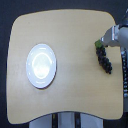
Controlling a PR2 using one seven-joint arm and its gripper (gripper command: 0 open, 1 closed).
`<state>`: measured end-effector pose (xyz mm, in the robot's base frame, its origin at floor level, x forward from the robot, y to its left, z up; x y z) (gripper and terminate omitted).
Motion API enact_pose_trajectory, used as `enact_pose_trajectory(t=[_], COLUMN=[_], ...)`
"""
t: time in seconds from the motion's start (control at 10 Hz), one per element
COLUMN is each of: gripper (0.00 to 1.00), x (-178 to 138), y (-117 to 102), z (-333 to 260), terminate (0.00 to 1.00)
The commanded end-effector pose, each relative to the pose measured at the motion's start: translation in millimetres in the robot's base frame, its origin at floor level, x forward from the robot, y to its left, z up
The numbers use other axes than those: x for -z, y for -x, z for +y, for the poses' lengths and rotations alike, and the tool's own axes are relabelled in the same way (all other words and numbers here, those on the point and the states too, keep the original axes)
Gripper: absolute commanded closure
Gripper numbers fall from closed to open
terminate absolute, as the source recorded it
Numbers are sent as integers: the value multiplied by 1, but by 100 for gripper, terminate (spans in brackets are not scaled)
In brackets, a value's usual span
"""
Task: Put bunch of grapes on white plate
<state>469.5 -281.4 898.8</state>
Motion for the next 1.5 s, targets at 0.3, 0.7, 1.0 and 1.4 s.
enact_pose_trajectory(t=[0.3, 0.7, 1.0, 1.4], gripper=[0, 0, 0, 0], x=[24, 57, 88, 127], y=[-9, -19, -16, -12], z=[16, 31, 39, 36], terminate=[0, 0, 0, 0])
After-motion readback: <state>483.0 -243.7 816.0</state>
